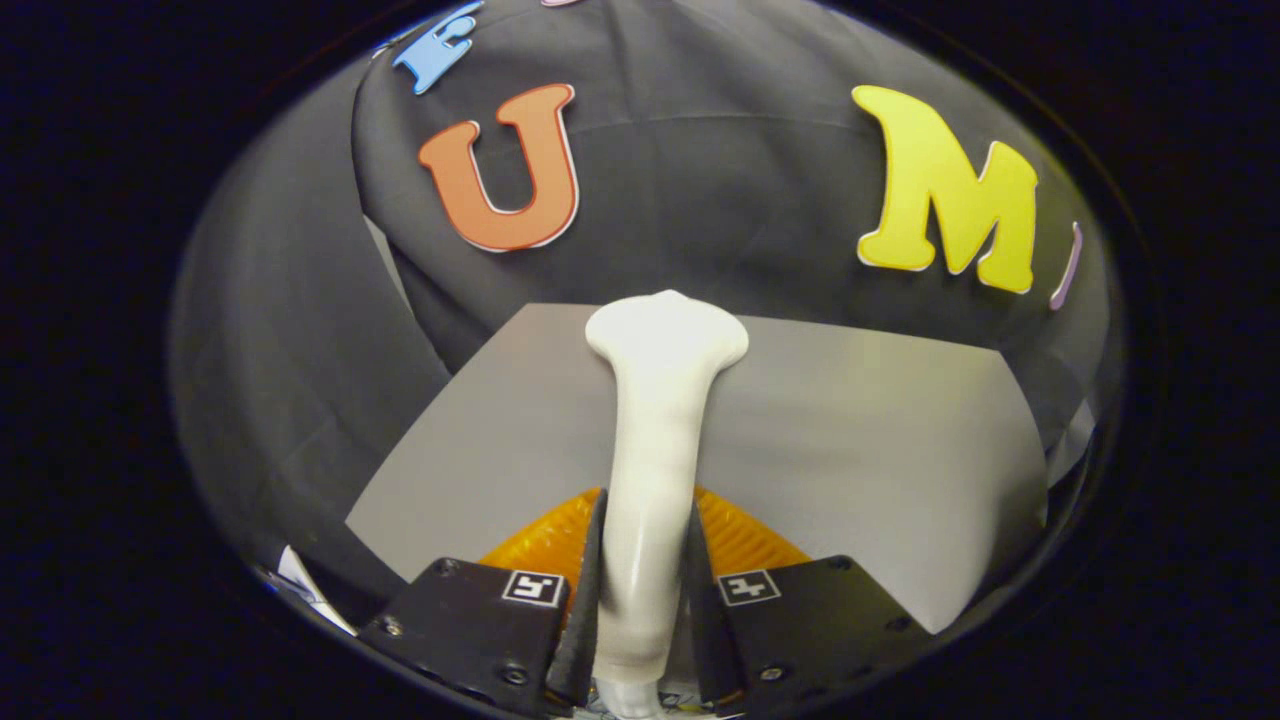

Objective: Iron the clothes twice with a garment steamer, once on the left side and once on the right side.

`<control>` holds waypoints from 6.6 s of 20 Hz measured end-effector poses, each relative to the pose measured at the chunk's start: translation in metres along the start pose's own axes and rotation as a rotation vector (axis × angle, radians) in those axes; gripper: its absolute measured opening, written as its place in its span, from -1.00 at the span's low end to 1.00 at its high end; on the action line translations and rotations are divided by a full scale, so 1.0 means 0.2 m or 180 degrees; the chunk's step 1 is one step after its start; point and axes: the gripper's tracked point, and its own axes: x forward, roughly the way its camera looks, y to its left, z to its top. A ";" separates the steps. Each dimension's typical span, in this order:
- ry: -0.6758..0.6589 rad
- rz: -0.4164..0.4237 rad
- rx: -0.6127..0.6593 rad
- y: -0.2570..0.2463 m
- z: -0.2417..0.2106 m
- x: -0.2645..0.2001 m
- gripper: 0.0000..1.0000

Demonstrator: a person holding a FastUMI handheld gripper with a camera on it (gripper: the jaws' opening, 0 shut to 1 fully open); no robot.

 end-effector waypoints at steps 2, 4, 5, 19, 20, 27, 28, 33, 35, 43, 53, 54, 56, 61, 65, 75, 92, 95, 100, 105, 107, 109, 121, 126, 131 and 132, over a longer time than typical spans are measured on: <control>0.0030 0.0078 0.0151 0.01 0.01 -0.01 -0.26; -0.0029 0.0187 0.0224 -0.01 0.05 -0.03 -0.35; -0.0082 0.0232 0.0211 -0.02 0.07 -0.06 -0.38; -0.1414 0.0522 0.0070 -0.24 0.23 -1.19 -0.40; -0.1524 0.0496 0.0116 -0.29 0.24 -1.29 -0.40; -0.2306 0.0085 0.0208 -0.72 0.25 -1.96 -0.40; -0.2391 -0.0018 0.0204 -0.79 0.23 -2.05 -0.40; -0.2630 -0.0624 0.0311 -1.22 0.19 -2.33 -0.40; -0.2614 -0.0739 0.0378 -1.34 0.17 -2.33 -0.40; -0.2312 -0.0624 0.0303 -1.58 -0.03 -2.20 -0.40; -0.1904 -0.0567 0.0326 -1.71 -0.41 -1.97 -0.40; -0.1848 -0.0581 0.0338 -1.72 -0.45 -1.94 -0.40; -0.1729 -0.0587 0.0367 -1.74 -0.54 -1.89 -0.40; -0.1297 -0.0610 0.0501 -1.77 -0.82 -1.72 -0.40; -0.1110 -0.0641 0.0528 -1.82 -0.98 -1.64 -0.40; -0.0528 -0.0710 0.0547 -1.93 -1.38 -1.35 -0.40; -0.0278 -0.0628 0.0428 -2.02 -1.55 -1.34 -0.40; -0.0518 -0.0585 0.0404 -2.04 -1.41 -1.50 -0.40; -0.1002 -0.0465 0.0383 -2.09 -1.12 -1.80 -0.40; -0.1777 -0.0544 0.0400 -2.24 -0.71 -2.11 -0.40; -0.2023 -0.0561 0.0400 -2.31 -0.53 -2.22 -0.40; -0.2325 -0.0609 0.0382 -2.39 -0.35 -2.33 -0.40; -0.3089 -0.0771 0.0423 -2.78 0.42 -2.59 -0.40; -0.3127 -0.0787 0.0313 -2.79 0.45 -2.57 -0.40; -0.3077 -0.0773 0.0210 -2.77 0.35 -2.54 -0.40; -0.3053 -0.0747 0.0208 -2.76 0.32 -2.54 -0.40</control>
